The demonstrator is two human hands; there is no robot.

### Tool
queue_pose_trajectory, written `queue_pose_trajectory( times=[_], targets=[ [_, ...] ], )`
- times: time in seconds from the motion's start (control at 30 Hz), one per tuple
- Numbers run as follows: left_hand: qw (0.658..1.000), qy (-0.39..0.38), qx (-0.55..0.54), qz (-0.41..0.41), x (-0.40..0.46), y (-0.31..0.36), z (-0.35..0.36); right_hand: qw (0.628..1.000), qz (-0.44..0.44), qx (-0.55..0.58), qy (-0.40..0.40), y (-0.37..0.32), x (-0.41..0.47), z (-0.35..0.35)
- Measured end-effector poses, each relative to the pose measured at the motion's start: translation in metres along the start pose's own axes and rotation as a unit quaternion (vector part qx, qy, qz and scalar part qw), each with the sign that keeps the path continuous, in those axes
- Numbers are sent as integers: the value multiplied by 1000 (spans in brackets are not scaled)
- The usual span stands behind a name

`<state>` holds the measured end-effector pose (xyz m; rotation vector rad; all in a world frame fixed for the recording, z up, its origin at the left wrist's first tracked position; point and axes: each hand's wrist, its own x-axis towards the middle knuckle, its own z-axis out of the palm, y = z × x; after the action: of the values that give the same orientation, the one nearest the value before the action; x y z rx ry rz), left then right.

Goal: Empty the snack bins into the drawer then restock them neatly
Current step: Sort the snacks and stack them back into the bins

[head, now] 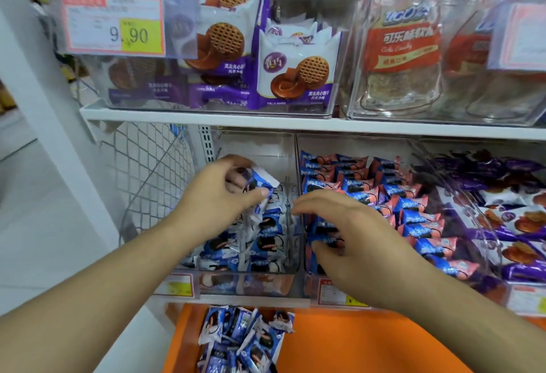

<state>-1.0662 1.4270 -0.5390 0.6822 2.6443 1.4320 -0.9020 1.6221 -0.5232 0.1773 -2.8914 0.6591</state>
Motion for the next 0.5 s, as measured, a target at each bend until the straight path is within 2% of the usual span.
queue_pose_trajectory(
  times=[0.13, 0.27, 0.37, 0.43, 0.5],
  targets=[
    [993, 13, -99, -67, -44, 21, -15, 999, 34, 18, 25, -19, 3, -1],
    [976, 12, -170, -138, -80, 34, -21, 994, 49, 94, 25, -42, 2, 2],
    [978, 3, -170, -121, -95, 44, -21, 985, 65, 154, 46, -50, 0, 4],
    [973, -19, -211, -97, -98, 48, -23, 979, 70, 172, 79, -49, 0, 4],
    [979, -56, -192, -50, -97, 49, -29, 978, 81, 172, 91, -44, 0, 4]
  ],
)
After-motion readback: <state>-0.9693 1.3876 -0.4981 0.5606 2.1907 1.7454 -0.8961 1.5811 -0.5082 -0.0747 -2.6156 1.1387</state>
